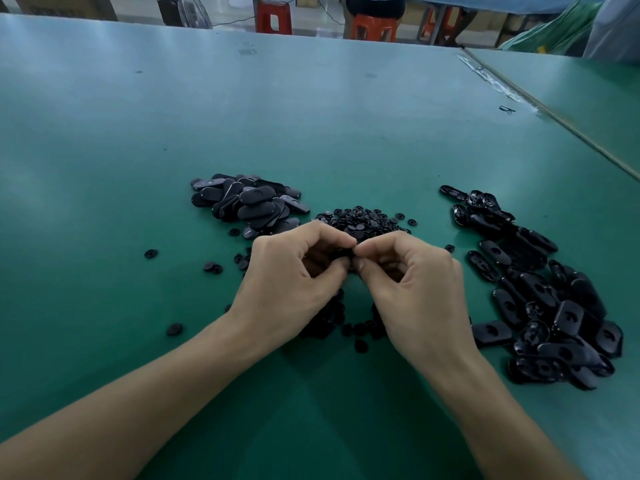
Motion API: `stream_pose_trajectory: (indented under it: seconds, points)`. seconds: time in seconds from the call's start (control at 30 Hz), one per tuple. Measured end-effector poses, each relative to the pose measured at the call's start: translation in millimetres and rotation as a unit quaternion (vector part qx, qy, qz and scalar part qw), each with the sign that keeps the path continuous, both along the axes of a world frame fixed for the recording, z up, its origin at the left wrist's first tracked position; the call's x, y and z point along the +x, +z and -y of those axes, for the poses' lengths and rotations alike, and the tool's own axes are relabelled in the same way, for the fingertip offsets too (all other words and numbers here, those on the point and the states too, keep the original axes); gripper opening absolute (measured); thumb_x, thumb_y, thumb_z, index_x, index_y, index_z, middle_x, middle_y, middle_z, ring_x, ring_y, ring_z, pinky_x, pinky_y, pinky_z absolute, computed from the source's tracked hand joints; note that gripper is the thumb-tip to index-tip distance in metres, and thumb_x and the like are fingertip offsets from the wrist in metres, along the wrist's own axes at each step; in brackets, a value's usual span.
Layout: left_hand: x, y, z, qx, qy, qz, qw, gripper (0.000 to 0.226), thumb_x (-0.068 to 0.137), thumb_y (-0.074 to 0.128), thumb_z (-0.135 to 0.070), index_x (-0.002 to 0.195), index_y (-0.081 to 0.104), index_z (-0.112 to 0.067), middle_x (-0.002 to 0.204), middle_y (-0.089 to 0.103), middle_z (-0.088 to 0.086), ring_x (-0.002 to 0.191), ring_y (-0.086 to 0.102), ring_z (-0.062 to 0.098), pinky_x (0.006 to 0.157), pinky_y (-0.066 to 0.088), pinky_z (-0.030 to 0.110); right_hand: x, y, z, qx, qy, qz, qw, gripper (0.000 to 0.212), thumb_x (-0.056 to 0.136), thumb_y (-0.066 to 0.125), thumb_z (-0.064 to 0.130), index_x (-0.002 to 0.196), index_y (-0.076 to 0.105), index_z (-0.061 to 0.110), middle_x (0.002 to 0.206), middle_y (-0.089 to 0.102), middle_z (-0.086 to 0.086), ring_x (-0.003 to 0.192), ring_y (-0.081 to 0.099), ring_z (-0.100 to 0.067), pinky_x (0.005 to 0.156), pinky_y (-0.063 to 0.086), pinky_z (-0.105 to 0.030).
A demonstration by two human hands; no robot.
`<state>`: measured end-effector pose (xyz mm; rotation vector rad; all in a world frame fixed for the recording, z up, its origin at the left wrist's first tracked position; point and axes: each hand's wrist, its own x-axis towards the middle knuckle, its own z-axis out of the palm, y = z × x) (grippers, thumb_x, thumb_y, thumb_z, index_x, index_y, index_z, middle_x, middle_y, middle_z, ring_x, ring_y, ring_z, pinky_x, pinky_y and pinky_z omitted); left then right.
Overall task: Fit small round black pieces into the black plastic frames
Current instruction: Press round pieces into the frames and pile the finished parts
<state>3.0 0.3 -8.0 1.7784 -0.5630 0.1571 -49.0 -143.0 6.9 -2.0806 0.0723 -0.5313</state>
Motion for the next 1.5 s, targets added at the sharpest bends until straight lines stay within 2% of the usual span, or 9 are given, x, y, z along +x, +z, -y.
stream_pose_trajectory:
  seconds: [0.13,0.3,0.43,0.63,0.87,1.03,1.27,1.4,1.5]
  points:
    - [0.4,-0.3,-0.2,0.013,0.019,0.007,1.0,0.026,0.083,0.078,-0.003,0.094,0.074,-0.026,0.083,0.075,-0.014,0.074,0.073,0.008,0.07,0.06,0.025,-0.2,-0.1,-0.4,-0.01,0.008,0.006,1.0,0.021,0.087,0.073,0.004,0.091,0.077,0.024,0.079,0.072,0.02,0.073,0.068,0.003,0.067,0.048,-0.006]
    - [0.9,0.7,-0.5,0.015,0.013,-0.003,1.0,0.026,0.083,0.079,-0.005,0.092,0.073,-0.029,0.083,0.075,-0.017,0.073,0.072,0.002,0.07,0.056,0.017,-1.4,-0.8,-0.9,-0.002,0.003,0.016,1.0,0.022,0.086,0.074,0.005,0.09,0.077,0.026,0.08,0.073,0.02,0.075,0.069,0.004,0.07,0.049,-0.006]
    - [2.4,-0.4,0.1,0.007,0.009,-0.015,1.0,0.027,0.084,0.077,-0.003,0.091,0.074,-0.028,0.083,0.076,-0.014,0.074,0.073,0.004,0.072,0.059,0.022,-1.4,-0.7,-1.8,0.018,0.006,0.006,1.0,0.026,0.083,0.076,0.005,0.085,0.073,0.03,0.076,0.072,0.02,0.072,0.069,0.003,0.068,0.049,-0.007]
    - [4.4,-1.3,0.1,-0.031,-0.023,-0.059,0.998,0.023,0.084,0.073,-0.001,0.094,0.075,-0.022,0.085,0.078,-0.004,0.078,0.075,0.014,0.074,0.061,0.03,-0.9,-0.4,-1.9,0.017,0.005,-0.007,1.0,0.024,0.083,0.074,0.004,0.082,0.068,0.027,0.076,0.068,0.019,0.065,0.062,0.0,0.062,0.045,-0.007]
    - [3.8,2.0,-0.6,-0.042,-0.044,-0.068,0.996,0.028,0.084,0.074,0.002,0.094,0.076,-0.023,0.086,0.078,-0.005,0.078,0.075,0.013,0.074,0.061,0.027,0.3,0.0,0.6,0.01,-0.004,-0.006,1.0,0.024,0.085,0.074,0.006,0.081,0.07,0.029,0.079,0.07,0.02,0.072,0.066,-0.002,0.065,0.048,-0.009]
    - [3.1,2.6,-0.5,-0.028,-0.042,-0.058,0.997,0.029,0.083,0.075,0.005,0.094,0.075,-0.023,0.087,0.078,-0.005,0.08,0.075,0.012,0.075,0.059,0.025,0.2,-1.4,-0.8,0.002,-0.006,0.007,1.0,0.027,0.085,0.074,0.005,0.083,0.07,0.031,0.076,0.07,0.02,0.073,0.066,0.002,0.067,0.047,-0.007]
    - [1.9,1.8,-0.4,0.013,-0.004,-0.004,1.0,0.027,0.082,0.079,-0.004,0.091,0.07,-0.028,0.082,0.074,-0.014,0.071,0.071,0.006,0.067,0.056,0.017,-0.3,0.1,0.0,0.016,0.007,0.016,1.0,0.029,0.085,0.074,0.005,0.082,0.069,0.033,0.079,0.072,0.02,0.075,0.069,0.001,0.069,0.049,-0.007]
    - [2.6,-0.4,-0.4,0.017,0.006,-0.003,1.0,0.026,0.084,0.078,-0.007,0.09,0.069,-0.03,0.08,0.072,-0.019,0.069,0.068,0.001,0.066,0.051,0.012,0.9,1.1,4.6,0.022,0.019,0.018,0.999,0.028,0.083,0.076,0.004,0.079,0.07,0.031,0.078,0.073,0.018,0.073,0.071,-0.002,0.069,0.053,-0.012]
    - [3.2,-0.3,-1.2,-0.003,-0.006,-0.024,1.0,0.02,0.083,0.076,-0.014,0.09,0.068,-0.031,0.079,0.072,-0.017,0.068,0.067,0.002,0.065,0.051,0.014,0.7,0.8,8.6,0.02,0.005,0.026,0.999,0.022,0.082,0.079,0.009,0.086,0.073,0.029,0.078,0.073,0.014,0.075,0.07,-0.003,0.07,0.052,-0.012]
